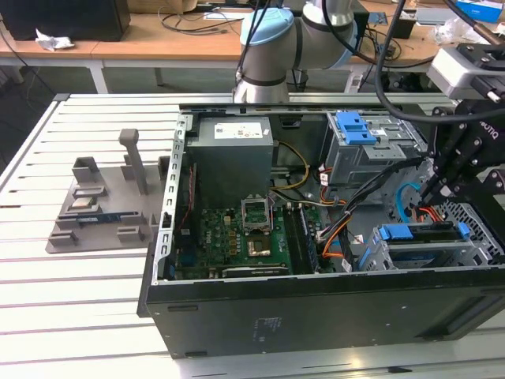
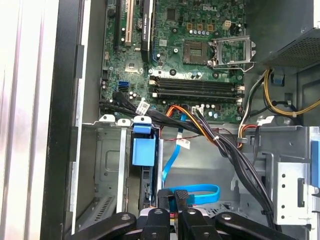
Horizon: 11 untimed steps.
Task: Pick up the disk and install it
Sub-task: 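Insert the second disk wire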
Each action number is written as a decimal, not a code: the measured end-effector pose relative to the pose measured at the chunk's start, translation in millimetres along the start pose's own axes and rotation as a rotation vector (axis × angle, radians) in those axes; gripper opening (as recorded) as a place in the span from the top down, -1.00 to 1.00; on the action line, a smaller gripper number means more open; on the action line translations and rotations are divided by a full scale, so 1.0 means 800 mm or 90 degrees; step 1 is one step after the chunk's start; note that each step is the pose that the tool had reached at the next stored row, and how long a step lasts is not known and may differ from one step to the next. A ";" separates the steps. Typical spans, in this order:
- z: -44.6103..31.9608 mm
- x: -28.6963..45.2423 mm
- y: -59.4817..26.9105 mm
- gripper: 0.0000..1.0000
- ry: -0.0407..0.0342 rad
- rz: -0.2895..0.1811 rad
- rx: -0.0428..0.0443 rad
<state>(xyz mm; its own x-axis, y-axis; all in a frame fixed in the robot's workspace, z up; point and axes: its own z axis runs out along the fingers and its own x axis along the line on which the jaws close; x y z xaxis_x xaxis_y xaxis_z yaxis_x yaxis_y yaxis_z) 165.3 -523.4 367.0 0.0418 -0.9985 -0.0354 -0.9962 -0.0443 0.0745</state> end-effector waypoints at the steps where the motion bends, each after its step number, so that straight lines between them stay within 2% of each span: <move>1: 0.0013 0.0003 0.000 0.68 0.0000 0.000 0.0000; 11: 0.0153 0.0057 0.000 0.68 0.0000 0.000 0.0000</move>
<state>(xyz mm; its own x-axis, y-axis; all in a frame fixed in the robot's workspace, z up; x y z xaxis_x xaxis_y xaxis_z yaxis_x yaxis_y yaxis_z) 164.4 -527.6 354.7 0.0417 -0.9985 -0.0354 -0.9962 -0.0443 0.0745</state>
